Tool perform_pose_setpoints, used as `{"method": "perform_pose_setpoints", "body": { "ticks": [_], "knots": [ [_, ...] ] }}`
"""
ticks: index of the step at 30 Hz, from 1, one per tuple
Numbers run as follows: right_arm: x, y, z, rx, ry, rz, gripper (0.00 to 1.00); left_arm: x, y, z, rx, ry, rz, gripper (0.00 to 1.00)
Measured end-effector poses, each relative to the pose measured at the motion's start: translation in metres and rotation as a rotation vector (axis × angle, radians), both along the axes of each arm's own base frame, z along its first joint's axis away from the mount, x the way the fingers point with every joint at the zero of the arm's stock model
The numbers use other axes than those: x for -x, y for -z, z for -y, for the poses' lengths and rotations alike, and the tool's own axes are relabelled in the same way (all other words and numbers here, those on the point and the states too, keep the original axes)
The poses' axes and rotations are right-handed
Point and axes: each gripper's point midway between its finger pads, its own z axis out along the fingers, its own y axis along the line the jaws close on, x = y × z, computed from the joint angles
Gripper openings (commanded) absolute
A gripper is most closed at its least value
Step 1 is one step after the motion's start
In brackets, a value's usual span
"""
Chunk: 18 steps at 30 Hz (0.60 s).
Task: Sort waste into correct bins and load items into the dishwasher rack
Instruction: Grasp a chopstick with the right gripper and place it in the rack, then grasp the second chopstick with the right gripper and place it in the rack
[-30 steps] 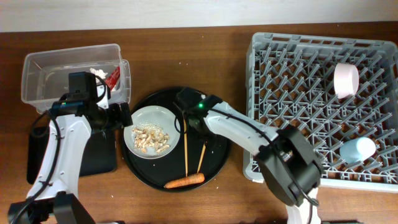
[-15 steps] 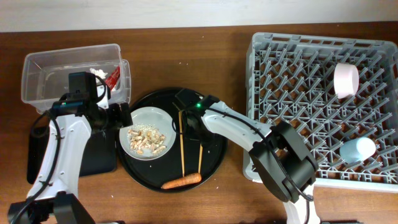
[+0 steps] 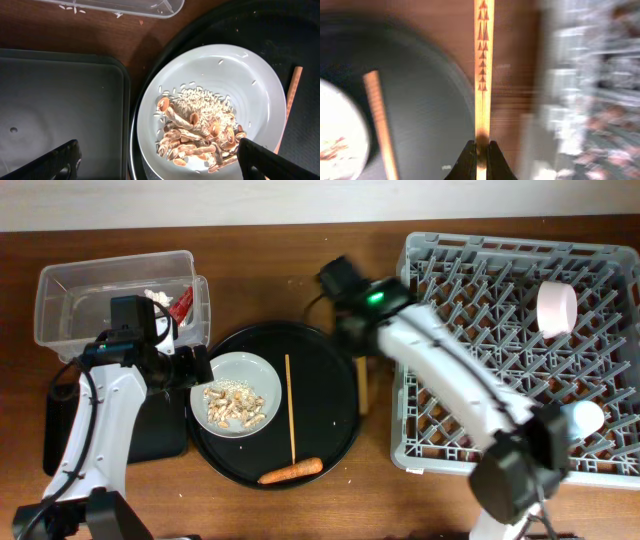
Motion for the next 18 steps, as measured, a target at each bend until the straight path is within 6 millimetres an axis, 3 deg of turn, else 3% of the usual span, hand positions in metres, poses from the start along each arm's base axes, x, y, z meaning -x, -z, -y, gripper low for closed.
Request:
{"method": "perform_pose_setpoints", "body": {
  "ticks": [2,4,7,12,18],
  "knots": [
    [-0.003,-0.005,0.053,0.056,0.070,-0.038,0.04,0.000,0.000,0.000,0.000,0.000,0.000,0.99],
    [-0.007,-0.004,0.086,0.071,0.109,-0.068,0.04,0.000,0.000,0.000,0.000,0.000,0.000,0.99],
    [-0.004,0.005,0.100,0.075,0.101,-0.105,0.04,0.000,0.000,0.000,0.000,0.000,0.000,0.99],
    [0.012,0.050,0.102,0.076,0.091,-0.178,0.05,0.000,0.000,0.000,0.000,0.000,-0.001,0.99],
    [0.018,0.066,0.098,0.051,0.077,-0.203,0.35,0.001,0.000,0.000,0.000,0.000,-0.003,0.99]
  ]
}}
